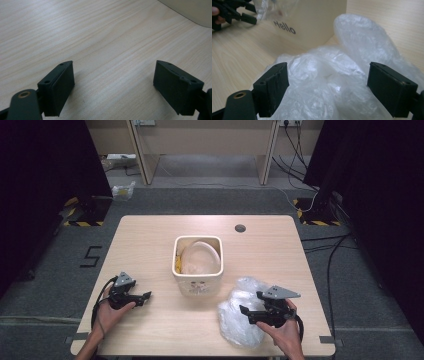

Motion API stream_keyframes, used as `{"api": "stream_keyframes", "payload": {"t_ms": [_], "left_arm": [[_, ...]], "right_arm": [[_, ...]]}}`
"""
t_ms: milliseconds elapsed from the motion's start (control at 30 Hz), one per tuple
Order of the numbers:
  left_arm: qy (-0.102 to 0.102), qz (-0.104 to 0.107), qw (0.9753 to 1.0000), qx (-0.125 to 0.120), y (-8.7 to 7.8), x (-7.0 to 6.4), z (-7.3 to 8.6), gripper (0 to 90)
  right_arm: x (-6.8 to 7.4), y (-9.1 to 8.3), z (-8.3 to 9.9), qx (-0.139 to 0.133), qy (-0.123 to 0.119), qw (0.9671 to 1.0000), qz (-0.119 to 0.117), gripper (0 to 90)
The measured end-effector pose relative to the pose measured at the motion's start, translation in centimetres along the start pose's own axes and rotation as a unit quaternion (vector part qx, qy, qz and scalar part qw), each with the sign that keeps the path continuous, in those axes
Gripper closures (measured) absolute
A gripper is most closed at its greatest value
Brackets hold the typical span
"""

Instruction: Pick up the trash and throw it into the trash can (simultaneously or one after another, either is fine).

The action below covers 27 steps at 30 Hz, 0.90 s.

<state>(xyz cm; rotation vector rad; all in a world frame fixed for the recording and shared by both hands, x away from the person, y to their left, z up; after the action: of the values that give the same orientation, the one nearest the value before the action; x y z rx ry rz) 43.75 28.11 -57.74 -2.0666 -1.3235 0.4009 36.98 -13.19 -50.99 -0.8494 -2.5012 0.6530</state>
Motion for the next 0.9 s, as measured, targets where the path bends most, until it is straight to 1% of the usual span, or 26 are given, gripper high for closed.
{"api": "stream_keyframes", "payload": {"t_ms": [33,67,200,367,400,433,533,633,700,900], "left_arm": [[0.000,0.000,1.0000,0.000,0.0,0.0,0.0,16.1],[0.000,0.000,1.0000,0.000,0.0,0.0,0.0,16.2],[0.000,0.000,1.0000,0.000,0.0,0.0,0.0,16.2],[0.000,0.000,1.0000,0.001,0.0,0.0,0.0,16.2],[0.000,0.000,1.0000,0.000,0.0,0.0,0.0,16.2],[0.000,0.000,1.0000,0.000,0.0,0.0,0.0,16.2],[0.000,0.000,1.0000,0.000,0.0,0.0,0.0,16.1],[0.000,0.000,1.0000,0.001,0.0,0.0,0.0,16.1],[0.000,0.000,1.0000,0.000,0.0,0.0,0.0,16.2],[0.000,0.000,1.0000,0.000,0.0,0.0,0.0,16.1]], "right_arm": [[0.0,0.0,0.0,0.000,0.000,1.0000,0.000,17.2],[0.2,0.5,0.4,0.011,-0.003,0.9999,-0.002,17.5],[0.3,1.0,0.6,0.016,-0.004,0.9998,-0.006,16.8],[0.2,1.4,1.1,0.022,-0.002,0.9998,-0.002,16.4],[0.1,1.5,1.2,0.026,-0.007,0.9996,0.003,16.4],[0.1,1.5,1.2,0.026,-0.007,0.9996,0.003,16.4],[0.1,2.2,1.9,0.039,-0.009,0.9992,0.003,15.7],[0.0,2.4,2.2,0.040,-0.003,0.9992,0.003,15.7],[0.0,2.5,2.2,0.043,-0.003,0.9991,0.004,15.7],[-0.1,3.3,2.9,0.068,-0.027,0.9972,0.019,16.9]]}}
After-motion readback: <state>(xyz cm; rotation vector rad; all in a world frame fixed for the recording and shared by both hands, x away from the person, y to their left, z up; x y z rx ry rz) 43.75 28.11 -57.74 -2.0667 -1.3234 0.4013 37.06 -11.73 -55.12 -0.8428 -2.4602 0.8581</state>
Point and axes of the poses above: each handheld gripper's, and its own axes: y roughly forward along the jaws, z roughly out of its underside, x roughly to its left, the point moved 8 cm from there along y, roughly forward along the jaws, and after that the axes turned 9 degrees about -z, right-handed, at the moved point
